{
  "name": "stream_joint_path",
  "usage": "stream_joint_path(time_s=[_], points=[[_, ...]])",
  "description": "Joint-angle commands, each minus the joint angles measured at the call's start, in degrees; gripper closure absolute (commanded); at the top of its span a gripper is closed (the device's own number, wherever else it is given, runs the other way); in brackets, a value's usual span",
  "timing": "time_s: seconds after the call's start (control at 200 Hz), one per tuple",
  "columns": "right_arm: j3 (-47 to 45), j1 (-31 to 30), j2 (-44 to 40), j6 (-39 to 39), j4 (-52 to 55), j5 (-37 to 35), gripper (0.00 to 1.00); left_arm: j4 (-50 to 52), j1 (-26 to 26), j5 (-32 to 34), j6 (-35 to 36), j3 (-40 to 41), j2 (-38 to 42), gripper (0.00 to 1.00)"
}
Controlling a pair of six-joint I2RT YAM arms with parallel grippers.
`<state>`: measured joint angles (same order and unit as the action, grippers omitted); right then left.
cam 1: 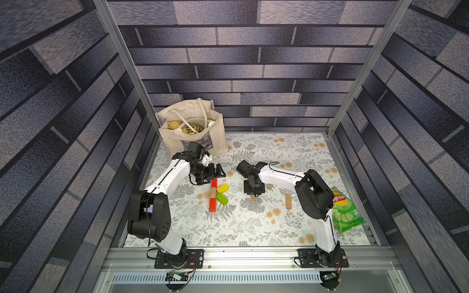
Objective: Assemble the letter k with building blocks
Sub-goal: Assemble the building block at the center of the board.
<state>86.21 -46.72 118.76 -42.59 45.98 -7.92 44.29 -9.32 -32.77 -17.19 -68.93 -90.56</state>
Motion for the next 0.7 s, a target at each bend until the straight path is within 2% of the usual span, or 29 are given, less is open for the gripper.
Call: stream_joint_path(time_s=[0.0,0.696], points=[[0.91,0.68,1.65,-0.02,0.26,-1.81,0.76,0.14,0.27,-0.8,0.4,0.55,1.07,0.0],[0.45,1.19,2.44,0.31,-0.34,-1.42,0.77,0.18,0.36,-0.6,0.58,0.46,0.85,0.0]])
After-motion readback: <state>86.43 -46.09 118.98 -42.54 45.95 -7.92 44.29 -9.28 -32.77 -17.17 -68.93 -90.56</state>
